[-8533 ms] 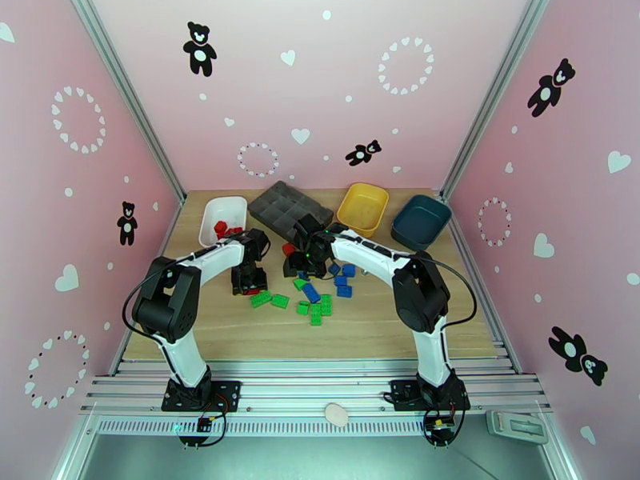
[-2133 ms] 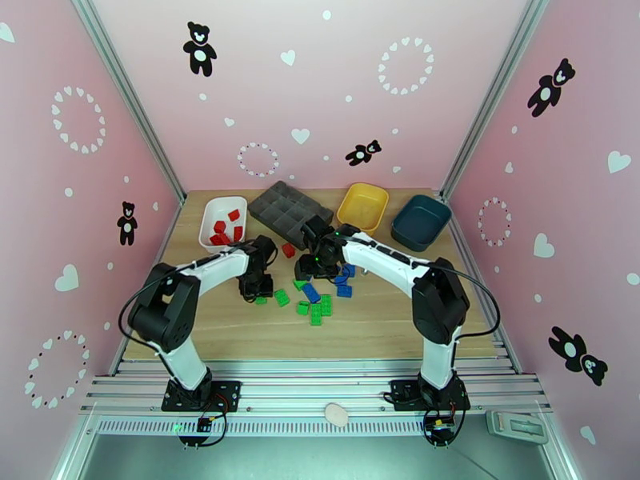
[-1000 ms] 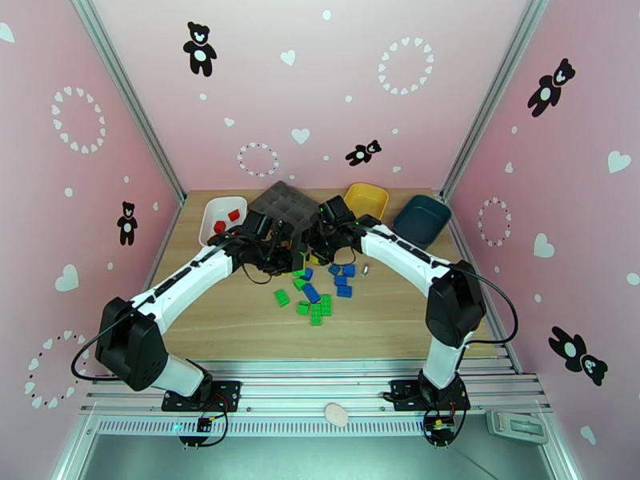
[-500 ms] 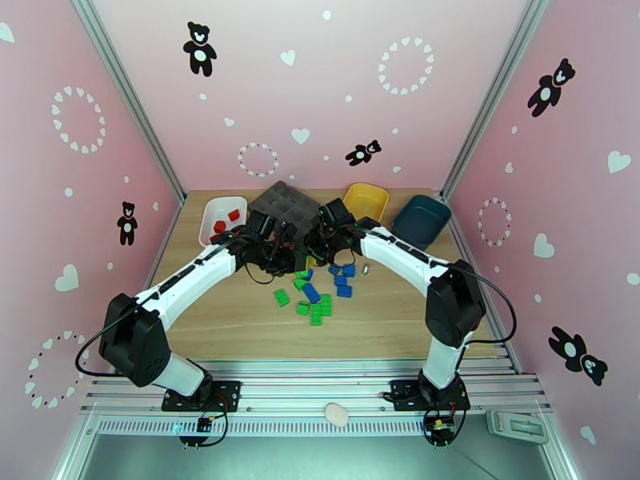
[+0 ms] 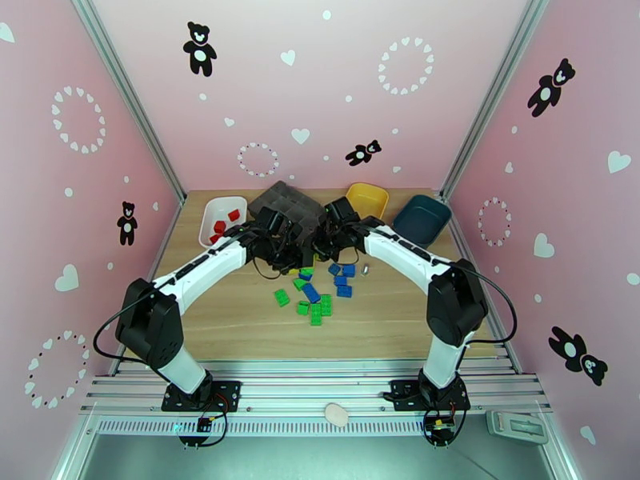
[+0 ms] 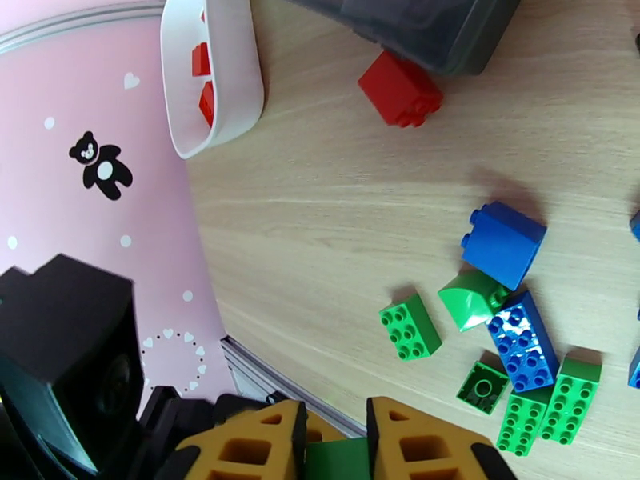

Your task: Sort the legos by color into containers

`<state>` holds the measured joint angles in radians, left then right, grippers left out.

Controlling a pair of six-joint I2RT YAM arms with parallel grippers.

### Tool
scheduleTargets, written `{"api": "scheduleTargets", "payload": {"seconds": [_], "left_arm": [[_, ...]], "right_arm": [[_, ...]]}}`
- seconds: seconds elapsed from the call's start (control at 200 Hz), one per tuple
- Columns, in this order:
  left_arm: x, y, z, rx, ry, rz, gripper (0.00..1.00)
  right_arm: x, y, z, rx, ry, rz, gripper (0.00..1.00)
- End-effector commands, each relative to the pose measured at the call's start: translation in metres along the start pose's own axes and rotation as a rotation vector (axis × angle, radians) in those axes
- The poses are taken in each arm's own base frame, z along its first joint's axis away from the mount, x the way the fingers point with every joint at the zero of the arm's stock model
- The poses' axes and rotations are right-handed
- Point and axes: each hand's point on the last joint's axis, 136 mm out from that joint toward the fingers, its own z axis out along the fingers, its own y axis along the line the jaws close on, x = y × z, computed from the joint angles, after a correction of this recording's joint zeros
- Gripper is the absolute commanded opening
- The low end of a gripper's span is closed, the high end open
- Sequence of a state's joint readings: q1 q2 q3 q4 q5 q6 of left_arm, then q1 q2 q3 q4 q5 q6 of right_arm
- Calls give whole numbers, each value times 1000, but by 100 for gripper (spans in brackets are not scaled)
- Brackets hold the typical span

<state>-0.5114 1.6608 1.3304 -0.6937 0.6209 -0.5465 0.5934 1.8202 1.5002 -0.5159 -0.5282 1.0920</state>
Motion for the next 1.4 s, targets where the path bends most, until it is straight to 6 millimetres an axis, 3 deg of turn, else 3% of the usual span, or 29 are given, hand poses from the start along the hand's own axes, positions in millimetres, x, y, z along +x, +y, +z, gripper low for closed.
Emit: {"api": "scheduleTargets", "payload": {"seconds": [0.0, 0.125, 0.25, 0.36, 0.511, 0.721, 0.911, 1.166, 1.266, 1.391], "left_arm": [[-35, -12, -10, 13, -116, 29, 63], [-44, -13, -22, -2, -153, 25, 65], [-55, -6, -43, -39, -215, 1, 66], [-60, 24, -59, -187, -240, -55, 66], [-50, 75, -65, -443, -199, -114, 66], [-29, 105, -50, -493, -158, -194, 66], [-17, 117, -40, -504, -131, -235, 66], [-7, 126, -39, -533, -108, -254, 66], [-3, 131, -39, -548, -95, -262, 66], [2, 137, -39, -575, -80, -269, 67]], "right_arm": [[13, 6, -8, -12, 66, -3, 19], [-6, -10, -11, 19, 55, 4, 17], [-37, -30, -24, 42, 17, 33, 17], [-72, -50, -45, 59, -44, 63, 17], [-126, -72, -81, 110, -177, 69, 21], [-193, -97, -106, 204, -411, 79, 22], [-235, -103, -113, 239, -591, 105, 23], [-274, -105, -108, 268, -667, 102, 24], [-283, -107, -101, 280, -660, 105, 31], [-289, -110, -95, 291, -646, 91, 48]]}}
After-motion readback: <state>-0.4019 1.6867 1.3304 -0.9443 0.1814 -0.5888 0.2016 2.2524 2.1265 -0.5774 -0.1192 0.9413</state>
